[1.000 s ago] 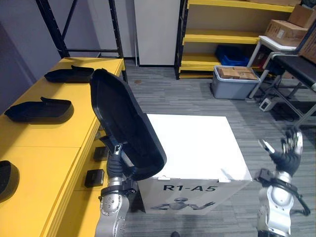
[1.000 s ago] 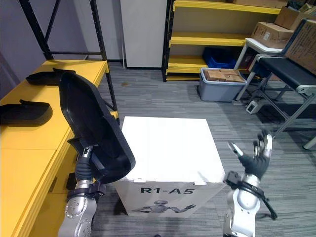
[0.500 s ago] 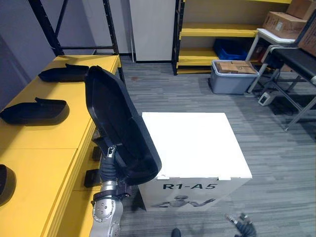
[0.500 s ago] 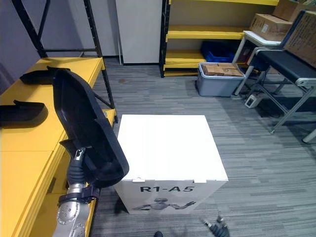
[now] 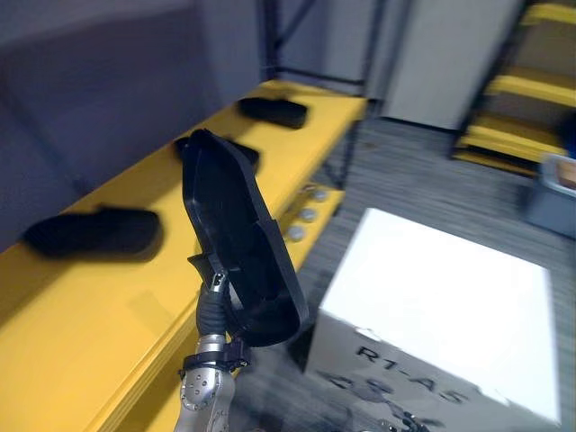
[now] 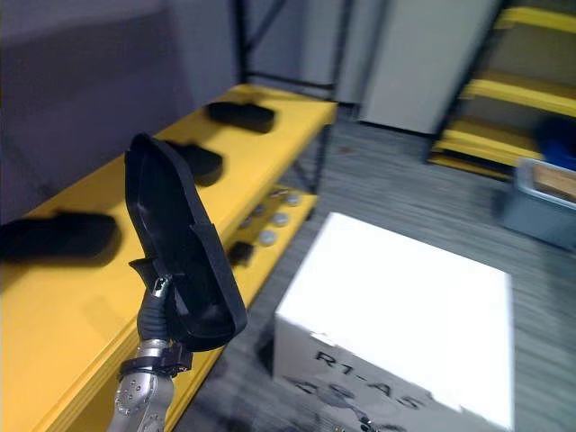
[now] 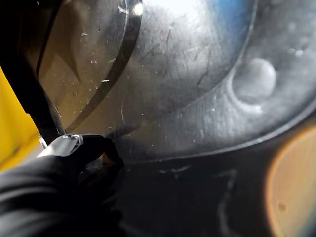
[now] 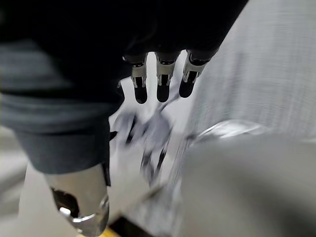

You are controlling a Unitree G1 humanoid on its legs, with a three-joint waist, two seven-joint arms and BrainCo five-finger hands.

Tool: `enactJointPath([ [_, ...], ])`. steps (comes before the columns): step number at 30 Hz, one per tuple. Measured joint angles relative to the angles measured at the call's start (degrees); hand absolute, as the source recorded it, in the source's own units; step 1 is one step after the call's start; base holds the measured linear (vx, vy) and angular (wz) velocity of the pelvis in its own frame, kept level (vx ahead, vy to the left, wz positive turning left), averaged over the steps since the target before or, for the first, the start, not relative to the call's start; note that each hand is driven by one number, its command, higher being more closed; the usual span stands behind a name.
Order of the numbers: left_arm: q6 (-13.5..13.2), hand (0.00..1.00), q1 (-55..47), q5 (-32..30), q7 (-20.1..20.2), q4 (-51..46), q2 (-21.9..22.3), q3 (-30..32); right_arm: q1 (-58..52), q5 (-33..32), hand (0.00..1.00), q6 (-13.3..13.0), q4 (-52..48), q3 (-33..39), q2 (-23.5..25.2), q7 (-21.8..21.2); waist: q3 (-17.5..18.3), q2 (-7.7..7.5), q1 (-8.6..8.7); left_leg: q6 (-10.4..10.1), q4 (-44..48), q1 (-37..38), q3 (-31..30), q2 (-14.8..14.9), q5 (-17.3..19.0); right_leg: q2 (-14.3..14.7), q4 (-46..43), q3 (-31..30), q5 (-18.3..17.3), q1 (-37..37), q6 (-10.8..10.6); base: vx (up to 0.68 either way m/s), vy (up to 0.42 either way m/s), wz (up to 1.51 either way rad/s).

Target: Walk over and take plastic housings, then place them on the shelf

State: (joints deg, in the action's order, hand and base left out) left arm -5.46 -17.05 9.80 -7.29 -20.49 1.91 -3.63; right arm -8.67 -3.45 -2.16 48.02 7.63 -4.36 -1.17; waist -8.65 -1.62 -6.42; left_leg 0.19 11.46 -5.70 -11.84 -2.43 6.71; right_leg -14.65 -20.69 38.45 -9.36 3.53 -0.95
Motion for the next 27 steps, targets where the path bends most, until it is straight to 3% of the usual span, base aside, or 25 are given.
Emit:
enactJointPath([
  [1, -0.1, 1.0, 0.0, 0.0, -0.1, -0.2, 0.8, 0.4, 2.2, 0.6, 0.0, -0.1, -0.2, -0.6, 0.1, 0.3, -0.6, 0.94, -0.16, 0.2, 4.2, -3.3, 16.4, 7.0, 0.1, -0.7, 0.0, 4.9, 0.1, -1.7, 0.2, -0.04, 0.059, 1.27],
  [3, -0.2, 1.0, -0.1, 0.0, -0.2, -0.2, 1.2, 0.0, 2.6, 0.8, 0.0, -0.1, -0.6, -1.5, 0.2, 0.8, -0.4, 1.8, -0.22, 1.2, 7.5, -4.1, 29.7, 12.8, -0.6, -2.1, -0.5, 9.9, -0.4, -4.4, -0.4, 0.09, 0.139, 1.48],
  [4, -0.2, 1.0, 0.1, 0.0, -0.1, -0.2, 1.2, -0.2, 2.7, 0.8, 0.0, -0.2, -0.7, -1.6, 0.2, 1.0, -0.2, 2.35, -0.12, 1.3, 8.7, -4.5, 31.4, 13.1, -1.2, -3.2, -1.3, 12.0, -1.0, -5.4, -1.2, 0.13, 0.142, 1.28],
  [7, -0.4, 1.0, 0.8, 0.2, -0.4, 0.4, 1.2, -0.1, 4.0, 0.8, 0.0, -0.2, 0.3, -1.4, 0.9, 1.2, -0.3, 2.34, 0.03, 1.9, 7.3, -6.0, 26.7, 8.4, -1.4, -4.7, -1.0, 13.9, -2.5, -6.8, -3.7, 0.1, 0.212, 1.18],
  [10, -0.4, 1.0, 1.1, 0.2, -0.9, 1.1, 1.2, -0.3, 4.4, 0.8, 0.0, -0.2, 2.3, -0.9, 1.6, 1.1, -0.1, 2.14, 0.84, 2.7, 3.2, -4.1, 21.6, 3.2, -2.4, -5.7, 0.5, 14.2, -2.0, -9.7, -3.3, 0.09, 0.107, 1.25],
  [14, -0.3, 1.0, 1.8, 0.2, -1.2, 1.7, 1.2, -1.5, 5.1, 1.5, 0.0, -0.2, 2.4, -0.9, 1.5, 1.1, 0.1, 1.74, 1.09, 3.5, 5.4, -4.0, 19.0, -0.2, -1.6, -8.8, -2.4, 15.7, -0.7, -12.7, -3.7, 0.15, 0.087, 0.72],
  [16, -0.2, 1.0, 2.2, 0.1, -1.1, 1.9, 0.6, -5.1, 3.3, 1.9, 0.0, 0.0, 0.8, -0.8, 1.6, 1.1, -0.1, 1.43, 2.15, 4.5, 6.2, -1.9, 15.7, -1.9, -0.1, -11.8, -11.5, 8.6, 0.9, -12.3, -1.0, 0.19, 0.08, 0.88],
  [17, -0.1, 1.0, 2.6, 0.0, -1.0, 1.8, 0.4, -7.0, 2.3, 2.0, 0.0, 0.0, -0.4, -0.9, 1.9, 1.0, -0.1, 1.48, 2.69, 4.7, 6.0, -0.4, 13.7, -1.8, 0.8, -11.8, -18.4, -1.7, 1.9, -8.4, 1.9, 0.18, 0.063, 0.64],
  [18, -0.2, 1.0, 2.9, 0.0, -1.0, 1.8, 0.1, -7.4, 2.1, 2.0, 0.0, 0.0, -0.8, -1.0, 2.3, 1.0, 0.0, 1.27, 2.7, 4.7, 5.9, 0.0, 12.9, -1.7, 1.0, -10.8, -21.0, -7.3, 0.7, -6.0, 1.2, 0.14, 0.013, 0.72],
  [19, -0.1, 1.0, 3.8, -0.5, -1.0, 1.8, 0.0, -7.8, 1.4, 2.0, 0.0, 0.0, -2.9, -1.1, 3.6, 1.0, 0.3, 0.82, 3.07, 4.5, 5.6, 0.6, 10.3, -1.4, 1.3, -5.8, -23.3, -19.4, -3.8, -1.2, 0.1, 0.07, -0.029, 0.59],
  [20, -0.1, 1.0, 4.2, -0.6, -1.1, 1.8, 0.0, -8.0, 0.9, 2.0, 0.0, 0.0, -3.7, -1.0, 4.0, 1.1, 0.3, 0.5, 3.41, 4.2, 5.6, 0.8, 9.4, -1.5, 1.5, -3.6, -23.0, -23.7, -5.1, 0.2, -0.3, 0.05, -0.07, 0.87],
  [21, -0.2, 1.0, 4.6, -0.7, -1.2, 1.8, 0.0, -8.3, -0.3, 2.0, 0.0, 0.0, -5.0, -1.1, 4.9, 1.1, 0.7, -0.27, 4.17, 3.7, 5.7, 0.9, 7.3, -1.9, 1.8, 0.4, -20.9, -31.4, -6.9, 2.3, -1.7, 0.02, -0.076, 0.71],
  [22, -0.3, 1.0, 4.7, -0.9, -1.3, 1.9, 0.0, -8.4, -0.9, 2.0, 0.0, 0.0, -5.5, -1.2, 5.3, 1.1, 1.0, -0.69, 4.33, 3.5, 5.7, 0.8, 6.4, -2.2, 1.9, 2.1, -19.4, -35.0, -7.6, 3.1, -1.9, 0.02, -0.13, 1.11],
  [23, -0.5, 1.0, 5.4, -1.1, -1.5, 2.7, 0.0, -9.4, -2.6, 1.8, 0.0, 0.0, -7.0, -1.7, 5.8, 1.2, 2.0, -1.99, 4.41, 2.6, 6.6, -0.1, 3.8, -3.3, 2.3, 4.8, -14.0, -41.7, -7.9, 3.9, -2.7, 0.03, -0.185, 1.05],
  [24, -0.5, 1.0, 5.4, -1.1, -1.5, 2.8, -0.1, -9.8, -3.4, 1.6, 0.0, 0.0, -7.2, -2.0, 5.9, 1.2, 2.7, -3.1, 4.61, 2.0, 7.9, -1.0, 2.7, -4.2, 3.1, 5.0, -9.5, -42.8, -6.8, 3.8, -2.0, 0.03, -0.209, 1.06],
  [25, -0.6, 1.0, 5.4, -1.1, -1.5, 3.0, 0.0, -9.9, -3.6, 1.6, 0.0, 0.0, -7.2, -2.1, 6.1, 1.2, 3.0, -3.94, 4.6, 1.5, 9.2, -1.6, 2.0, -4.7, 3.9, 4.6, -7.7, -42.5, -7.0, 3.2, -3.5, 0.06, -0.229, 0.8],
  [26, -0.6, 1.0, 5.3, -1.1, -1.5, 3.8, 0.5, -10.0, -3.8, 1.3, 0.0, 0.1, -7.1, -2.0, 6.3, 1.3, 3.0, -3.33, 4.65, -0.4, 12.0, -2.9, 1.5, -3.5, 5.8, 5.0, -5.0, -40.1, -8.0, 1.1, -5.1, 0.07, -0.248, 0.72],
  [27, -0.5, 1.0, 5.0, -1.1, -1.5, 3.9, 0.5, -10.1, -3.7, 0.7, 0.0, 0.1, -7.2, -2.0, 6.3, 1.6, 3.6, -2.25, 4.7, -0.3, 12.7, -3.4, 3.5, -0.9, 6.1, 6.2, -3.7, -38.2, -7.8, 0.1, -4.6, 0.08, -0.234, 0.63],
])
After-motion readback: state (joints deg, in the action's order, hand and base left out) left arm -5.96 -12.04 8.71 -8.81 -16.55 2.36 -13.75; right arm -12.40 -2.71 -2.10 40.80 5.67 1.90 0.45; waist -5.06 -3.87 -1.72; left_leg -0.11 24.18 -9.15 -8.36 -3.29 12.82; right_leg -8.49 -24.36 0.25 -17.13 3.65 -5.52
